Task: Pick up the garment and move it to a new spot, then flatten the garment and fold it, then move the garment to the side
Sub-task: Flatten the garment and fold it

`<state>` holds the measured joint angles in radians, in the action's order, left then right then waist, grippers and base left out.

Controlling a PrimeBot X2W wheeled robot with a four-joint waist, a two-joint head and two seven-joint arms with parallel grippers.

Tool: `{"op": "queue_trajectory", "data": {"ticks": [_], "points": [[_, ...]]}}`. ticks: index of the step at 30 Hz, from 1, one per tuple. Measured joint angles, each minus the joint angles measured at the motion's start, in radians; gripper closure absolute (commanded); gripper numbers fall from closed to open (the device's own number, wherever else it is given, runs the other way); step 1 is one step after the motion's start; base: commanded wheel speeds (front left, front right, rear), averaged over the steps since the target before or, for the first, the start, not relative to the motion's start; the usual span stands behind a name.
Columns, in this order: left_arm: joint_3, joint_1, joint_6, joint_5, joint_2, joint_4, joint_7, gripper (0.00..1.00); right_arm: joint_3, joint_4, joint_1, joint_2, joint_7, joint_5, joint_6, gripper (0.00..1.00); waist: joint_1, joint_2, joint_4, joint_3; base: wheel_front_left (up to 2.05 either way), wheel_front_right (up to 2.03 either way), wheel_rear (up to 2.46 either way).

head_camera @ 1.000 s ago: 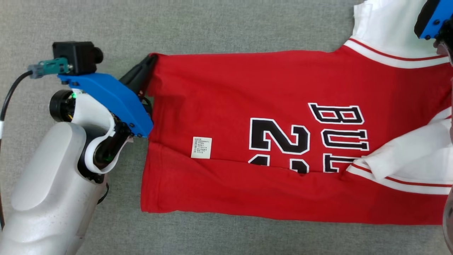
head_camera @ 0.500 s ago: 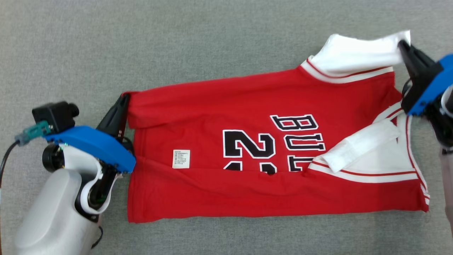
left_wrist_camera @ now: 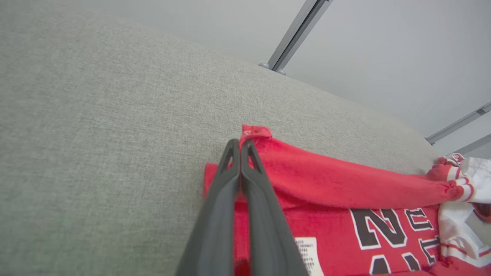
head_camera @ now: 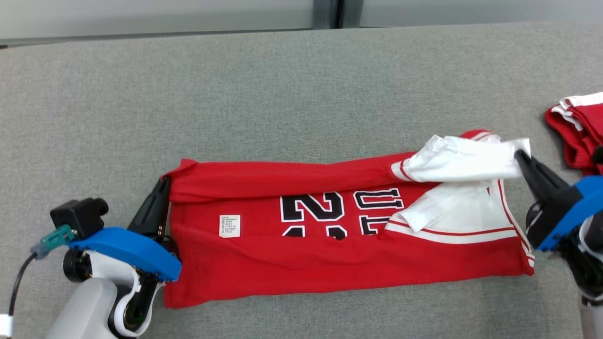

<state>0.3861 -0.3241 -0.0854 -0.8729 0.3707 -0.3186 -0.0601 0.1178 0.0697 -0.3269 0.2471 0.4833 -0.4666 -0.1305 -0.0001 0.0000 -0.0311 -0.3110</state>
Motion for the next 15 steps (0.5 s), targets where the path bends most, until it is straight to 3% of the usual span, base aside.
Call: {"op": "queue_trajectory", "data": {"ticks": [14,15], "points": [[-0.019,0.12,0.053,-0.042,-0.04,-0.022,-0.047,1.0,0.058,-0.11,0.235,-0.111,0.005,0.044,0.0,1.0,0.0,0.0,-0.017,0.052,0.0,0.0,0.0],[-0.02,0.124,0.055,-0.043,-0.041,-0.022,-0.047,1.0,0.058,-0.111,0.248,-0.113,0.005,0.047,0.0,0.79,0.0001,0.0,-0.016,0.055,0.0,0.0,0.0]]}}
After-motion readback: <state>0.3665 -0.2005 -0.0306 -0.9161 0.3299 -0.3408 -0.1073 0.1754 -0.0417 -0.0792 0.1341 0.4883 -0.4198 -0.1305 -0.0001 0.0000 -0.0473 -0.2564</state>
